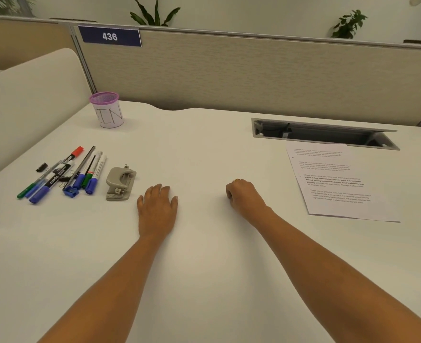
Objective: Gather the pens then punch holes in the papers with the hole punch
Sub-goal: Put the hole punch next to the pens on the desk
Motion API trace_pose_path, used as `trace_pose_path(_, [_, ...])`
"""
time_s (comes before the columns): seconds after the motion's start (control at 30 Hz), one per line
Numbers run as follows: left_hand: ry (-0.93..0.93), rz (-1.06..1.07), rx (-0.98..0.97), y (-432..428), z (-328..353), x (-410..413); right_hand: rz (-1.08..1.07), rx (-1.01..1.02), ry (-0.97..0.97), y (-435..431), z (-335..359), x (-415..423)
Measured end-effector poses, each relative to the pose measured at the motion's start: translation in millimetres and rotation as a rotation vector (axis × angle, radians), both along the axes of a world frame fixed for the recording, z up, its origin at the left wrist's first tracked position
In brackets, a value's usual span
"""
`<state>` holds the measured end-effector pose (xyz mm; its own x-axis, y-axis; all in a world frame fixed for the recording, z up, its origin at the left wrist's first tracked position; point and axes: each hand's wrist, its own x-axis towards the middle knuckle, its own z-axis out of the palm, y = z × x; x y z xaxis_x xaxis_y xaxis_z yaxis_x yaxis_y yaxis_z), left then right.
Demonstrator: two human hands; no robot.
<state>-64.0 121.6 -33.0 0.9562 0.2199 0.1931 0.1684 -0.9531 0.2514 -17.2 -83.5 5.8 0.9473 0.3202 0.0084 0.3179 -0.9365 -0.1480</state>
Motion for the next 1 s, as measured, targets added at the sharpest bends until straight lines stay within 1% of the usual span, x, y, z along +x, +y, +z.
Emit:
trace_pose_path(0.1, [-0.010,0.001,-0.009,0.7,-0.1,-0.4,-0.014,0.061,0.031,-0.9,-1.9,4.6])
trace_pose_path(0.17, [-0.018,0.002,-0.011,1.3,0.1,0.3,-0.063,0.149,0.076,-2.0,-0.9,8.4])
trace_pose_path(0.3, [-0.012,0.014,0.013,0.0,1.1,1.2,-0.271,0.533,0.305,-14.5,10.1,19.4])
trace_pose_path(0.37, [0.013,0.004,0.035,0.2,4.2,4.2,-0.365,0.639,0.357,-21.4,17.3,22.4])
trace_pose_path(0.43, [0.029,-0.051,0.042,3.3,10.8,11.2,-0.450,0.697,0.342,-20.7,22.4,26.0])
trace_pose_path(0.5, [0.020,-0.124,0.068,10.2,20.0,19.7,-0.502,0.744,0.324,-10.8,26.8,28.3])
trace_pose_path(0.57, [0.006,-0.185,0.148,22.2,29.9,30.5,-0.519,0.768,0.315,6.3,30.0,32.1])
trace_pose_path(0.67, [-0.003,-0.230,0.212,49.0,45.6,53.3,-0.533,0.786,0.302,40.0,34.5,38.6])
trace_pose_path(0.83, [-0.002,-0.255,0.170,120.5,61.5,91.7,-0.537,0.785,0.244,106.5,47.8,62.4])
trace_pose_path(1.0, [0.045,-0.203,0.105,207.5,66.9,131.0,-0.481,0.778,0.215,184.0,64.3,98.3])
